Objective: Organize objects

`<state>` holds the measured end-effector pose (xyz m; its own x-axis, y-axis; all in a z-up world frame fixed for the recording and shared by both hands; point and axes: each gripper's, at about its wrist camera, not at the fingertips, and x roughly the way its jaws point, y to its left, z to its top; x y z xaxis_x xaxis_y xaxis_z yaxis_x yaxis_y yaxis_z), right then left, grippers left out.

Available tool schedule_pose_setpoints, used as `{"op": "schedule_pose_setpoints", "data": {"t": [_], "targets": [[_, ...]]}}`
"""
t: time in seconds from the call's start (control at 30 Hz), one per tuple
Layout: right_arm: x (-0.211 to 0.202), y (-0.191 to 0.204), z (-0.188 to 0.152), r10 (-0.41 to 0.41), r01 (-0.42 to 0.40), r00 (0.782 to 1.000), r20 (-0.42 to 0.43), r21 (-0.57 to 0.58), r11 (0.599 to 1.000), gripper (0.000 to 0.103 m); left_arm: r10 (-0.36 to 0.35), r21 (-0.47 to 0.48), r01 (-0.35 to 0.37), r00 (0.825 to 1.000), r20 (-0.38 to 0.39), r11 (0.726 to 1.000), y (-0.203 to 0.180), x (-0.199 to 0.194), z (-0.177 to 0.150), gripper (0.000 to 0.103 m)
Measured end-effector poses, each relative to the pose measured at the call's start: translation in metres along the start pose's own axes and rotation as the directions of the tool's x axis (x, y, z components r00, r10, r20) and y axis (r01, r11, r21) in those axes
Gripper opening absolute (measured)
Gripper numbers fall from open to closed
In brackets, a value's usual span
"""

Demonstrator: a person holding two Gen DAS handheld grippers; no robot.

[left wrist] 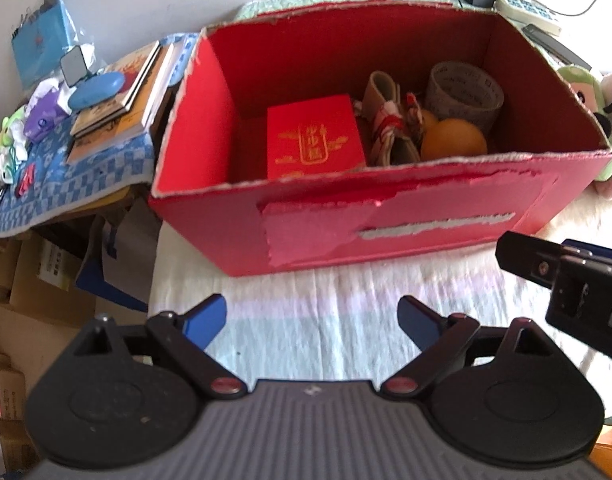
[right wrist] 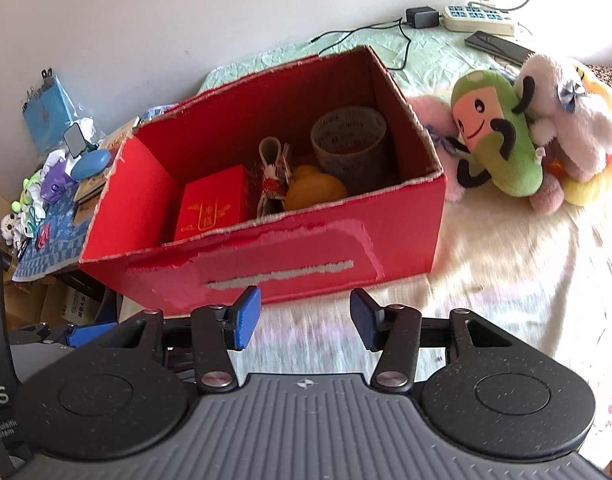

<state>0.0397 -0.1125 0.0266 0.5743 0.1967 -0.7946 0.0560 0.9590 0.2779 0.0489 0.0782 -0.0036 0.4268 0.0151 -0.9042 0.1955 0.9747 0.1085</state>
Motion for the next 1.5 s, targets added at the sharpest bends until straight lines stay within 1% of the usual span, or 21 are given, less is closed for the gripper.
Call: {"op": "schedule_pose_setpoints", "data": {"t": [0.2,0.33,0.43,0.6,0.7,1.03,1.37,1.5], "targets": [[-0.001,0.003,-0.003,-0.005,0.004,1.0,-0.022,-0.022,1.0,0.053,-0.01,0.009,0.01,0.999,-0.032,1.0,-0.002,0.002,-0.004,0.093],[-0.004,0.005,-0.002,-0.005,0.004,1.0,-0.029,-0.031,1.0,0.053,-0.016,0.007,0.016,0.999,-0.037,1.0,-0.002,-0.001,-0.004,0.094],[-0.007,0.007,-0.001,-0.004,0.003,1.0,-0.024,-0.036,0.999,0.053,-0.019,0.014,0.019,0.999,-0.027,1.0,-0.003,-0.007,-0.003,0.095],[-0.017,0.008,0.006,0.006,-0.006,1.0,-0.003,-0.03,1.0,0.054,-0.026,0.038,0.026,1.0,0.008,0.999,-0.006,-0.021,0.005,0.095],[-0.025,0.009,0.012,0.01,-0.009,1.0,0.029,-0.03,0.999,0.058,-0.011,0.044,0.009,0.999,0.051,0.999,-0.007,-0.031,0.011,0.095],[-0.04,0.008,0.033,0.01,-0.007,0.994,0.11,-0.034,0.999,0.058,-0.015,0.043,0.01,0.993,0.12,0.999,-0.009,-0.048,0.037,0.096],[-0.042,0.01,0.055,0.001,0.006,0.985,0.174,-0.04,0.999,0.058,0.024,0.024,-0.029,0.985,0.172,0.999,-0.005,-0.049,0.067,0.098],[-0.038,0.01,0.061,-0.018,0.028,0.98,0.198,-0.047,0.999,0.058,0.042,0.022,-0.047,0.981,0.187,0.999,-0.005,-0.044,0.075,0.098]]}}
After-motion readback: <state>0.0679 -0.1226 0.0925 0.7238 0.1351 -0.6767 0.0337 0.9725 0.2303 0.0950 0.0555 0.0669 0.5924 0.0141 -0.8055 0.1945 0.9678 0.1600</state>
